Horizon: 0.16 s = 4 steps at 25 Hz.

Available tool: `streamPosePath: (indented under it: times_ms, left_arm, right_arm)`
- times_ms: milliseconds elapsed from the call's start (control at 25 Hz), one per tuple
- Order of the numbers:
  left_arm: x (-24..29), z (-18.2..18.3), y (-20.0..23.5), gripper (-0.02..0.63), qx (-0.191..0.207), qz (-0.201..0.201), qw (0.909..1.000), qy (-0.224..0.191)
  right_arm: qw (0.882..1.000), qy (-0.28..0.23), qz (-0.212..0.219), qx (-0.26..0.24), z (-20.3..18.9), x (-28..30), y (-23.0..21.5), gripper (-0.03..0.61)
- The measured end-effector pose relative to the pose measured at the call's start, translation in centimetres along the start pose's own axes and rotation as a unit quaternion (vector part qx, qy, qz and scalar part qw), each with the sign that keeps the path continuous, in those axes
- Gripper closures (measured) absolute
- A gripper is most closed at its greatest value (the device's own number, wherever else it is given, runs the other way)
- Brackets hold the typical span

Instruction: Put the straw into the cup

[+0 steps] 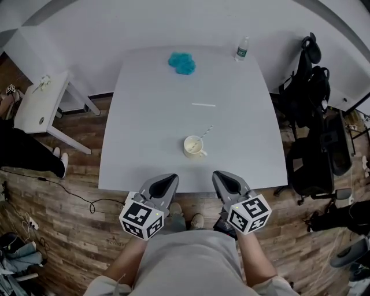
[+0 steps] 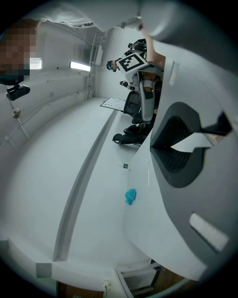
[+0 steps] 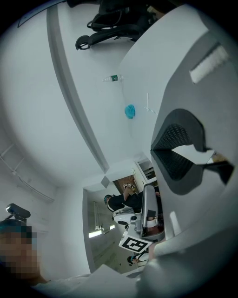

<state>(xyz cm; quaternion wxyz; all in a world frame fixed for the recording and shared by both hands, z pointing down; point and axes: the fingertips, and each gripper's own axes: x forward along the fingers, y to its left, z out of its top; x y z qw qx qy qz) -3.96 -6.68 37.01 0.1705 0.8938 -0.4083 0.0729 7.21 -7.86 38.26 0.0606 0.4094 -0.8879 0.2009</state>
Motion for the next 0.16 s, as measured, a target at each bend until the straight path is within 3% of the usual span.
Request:
streamPosePath:
  times_ms: [160]
  left_arm:
    - [-0.42,0.08,-0.02,0.595,-0.001,0.004,1.0,-0.002]
  right_arm:
    - [1.0,-0.007,-0.002,-0.01,1.22,-0.58,-0.13,0.574]
